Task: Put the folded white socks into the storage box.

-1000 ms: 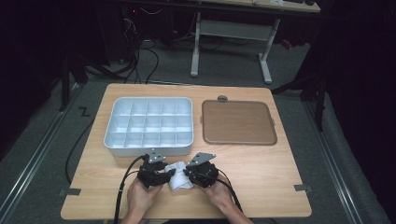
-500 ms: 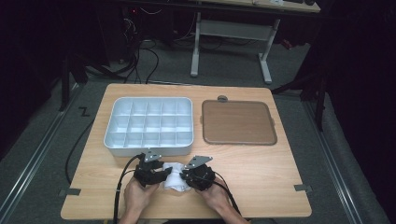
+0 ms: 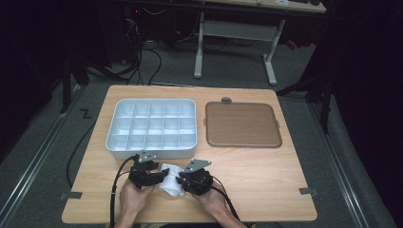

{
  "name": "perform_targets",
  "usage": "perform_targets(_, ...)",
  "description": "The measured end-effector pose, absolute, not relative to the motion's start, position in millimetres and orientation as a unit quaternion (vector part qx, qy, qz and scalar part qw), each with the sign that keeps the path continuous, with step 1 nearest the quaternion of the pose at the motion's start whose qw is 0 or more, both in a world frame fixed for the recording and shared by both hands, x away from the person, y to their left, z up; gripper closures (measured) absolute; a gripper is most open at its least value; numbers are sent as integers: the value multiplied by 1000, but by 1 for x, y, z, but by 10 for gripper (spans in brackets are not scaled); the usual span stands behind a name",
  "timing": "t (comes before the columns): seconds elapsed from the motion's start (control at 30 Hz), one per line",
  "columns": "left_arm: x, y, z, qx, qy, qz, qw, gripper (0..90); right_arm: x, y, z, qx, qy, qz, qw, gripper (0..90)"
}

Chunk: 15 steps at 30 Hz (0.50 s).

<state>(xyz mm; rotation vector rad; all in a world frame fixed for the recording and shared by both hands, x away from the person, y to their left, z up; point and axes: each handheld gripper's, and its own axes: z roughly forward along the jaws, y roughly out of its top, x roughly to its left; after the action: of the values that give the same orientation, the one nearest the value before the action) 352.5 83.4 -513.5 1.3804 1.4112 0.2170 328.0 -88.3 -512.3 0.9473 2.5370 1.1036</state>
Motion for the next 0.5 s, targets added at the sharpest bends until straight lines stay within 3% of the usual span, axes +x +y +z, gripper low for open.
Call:
perform_targets(0.27, 346, 88, -499, 560, 605, 64, 562, 328, 325, -101, -500, 335, 843, 407, 111, 723)
perform_targets(0.5, 345, 87, -501, 548, 625, 50, 554, 274, 323, -116, -493, 341, 835, 414, 122, 707)
